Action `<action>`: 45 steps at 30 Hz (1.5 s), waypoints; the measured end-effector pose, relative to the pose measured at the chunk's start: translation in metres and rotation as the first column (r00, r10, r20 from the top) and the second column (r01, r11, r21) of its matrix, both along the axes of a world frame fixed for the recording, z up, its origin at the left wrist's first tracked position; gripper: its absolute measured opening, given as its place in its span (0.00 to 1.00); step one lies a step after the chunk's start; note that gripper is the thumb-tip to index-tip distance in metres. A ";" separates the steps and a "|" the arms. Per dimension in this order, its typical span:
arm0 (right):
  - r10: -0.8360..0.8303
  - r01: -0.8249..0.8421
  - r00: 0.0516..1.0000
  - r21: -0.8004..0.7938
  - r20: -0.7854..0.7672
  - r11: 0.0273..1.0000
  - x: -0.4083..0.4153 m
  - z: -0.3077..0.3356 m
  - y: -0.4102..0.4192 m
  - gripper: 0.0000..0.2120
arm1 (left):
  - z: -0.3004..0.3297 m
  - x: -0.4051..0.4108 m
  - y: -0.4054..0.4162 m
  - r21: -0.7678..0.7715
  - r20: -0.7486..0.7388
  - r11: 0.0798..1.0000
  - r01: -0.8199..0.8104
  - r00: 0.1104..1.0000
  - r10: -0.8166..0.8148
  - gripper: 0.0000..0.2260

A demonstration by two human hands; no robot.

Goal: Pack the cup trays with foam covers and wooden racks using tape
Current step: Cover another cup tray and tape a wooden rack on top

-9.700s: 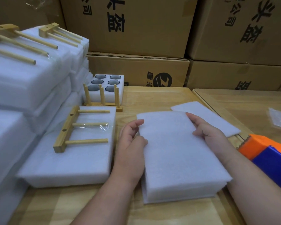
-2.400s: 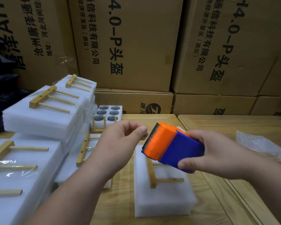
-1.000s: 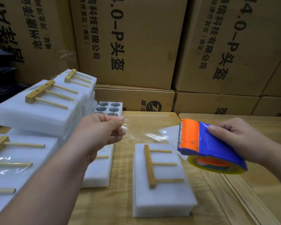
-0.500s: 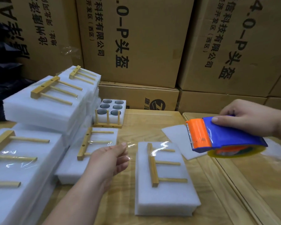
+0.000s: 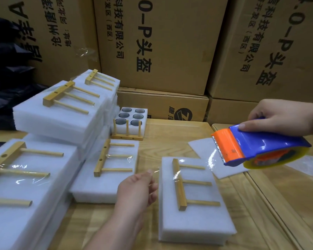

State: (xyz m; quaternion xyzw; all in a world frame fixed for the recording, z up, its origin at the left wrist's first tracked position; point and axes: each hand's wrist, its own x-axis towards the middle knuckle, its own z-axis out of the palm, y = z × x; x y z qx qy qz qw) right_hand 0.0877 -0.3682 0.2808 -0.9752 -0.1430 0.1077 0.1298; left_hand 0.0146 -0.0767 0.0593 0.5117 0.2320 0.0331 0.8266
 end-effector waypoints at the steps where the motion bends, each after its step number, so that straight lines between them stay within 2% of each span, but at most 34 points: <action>1: 0.013 -0.013 1.000 -0.015 0.006 1.000 0.001 0.001 -0.001 0.33 | -0.003 -0.002 -0.005 -0.007 0.001 1.000 0.007 1.000 -0.007 0.07; 5: 0.034 -0.033 0.999 -0.054 0.006 0.998 0.004 0.001 -0.007 0.38 | -0.012 0.000 -0.018 0.010 0.019 1.000 -0.001 1.000 0.001 0.07; 14: -0.001 0.001 1.000 -0.012 -0.025 1.000 0.000 0.001 -0.020 0.39 | -0.010 0.015 -0.029 -0.191 0.004 0.980 0.053 0.999 -0.053 0.07; 20: -0.022 0.021 0.999 -0.036 -0.038 0.999 -0.001 -0.010 -0.017 0.38 | -0.011 0.013 -0.033 -0.133 -0.041 0.990 0.053 0.997 -0.058 0.05; 24: -0.052 0.050 0.997 -0.037 -0.061 0.998 -0.001 -0.011 -0.011 0.32 | -0.010 0.016 -0.029 -0.101 -0.055 0.994 0.043 0.997 -0.049 0.04; 32: -0.053 0.048 0.995 -0.068 -0.083 0.997 0.006 -0.019 -0.007 0.31 | -0.018 0.025 -0.029 -0.078 -0.105 0.990 0.120 0.986 -0.128 0.13; 37: -0.053 0.041 0.990 -0.088 -0.129 0.995 0.010 -0.026 -0.010 0.32 | -0.027 0.027 -0.028 -0.069 -0.202 0.990 0.119 0.971 -0.131 0.07; 41: -0.066 0.055 0.988 -0.083 -0.139 0.995 0.012 -0.031 -0.012 0.32 | -0.030 0.027 -0.030 0.059 -0.219 0.981 0.186 0.961 -0.169 0.10; 45: -0.084 0.073 0.984 -0.080 -0.154 0.994 0.010 -0.033 -0.012 0.30 | -0.032 0.023 -0.033 0.349 -0.199 0.910 0.225 0.966 -0.163 0.12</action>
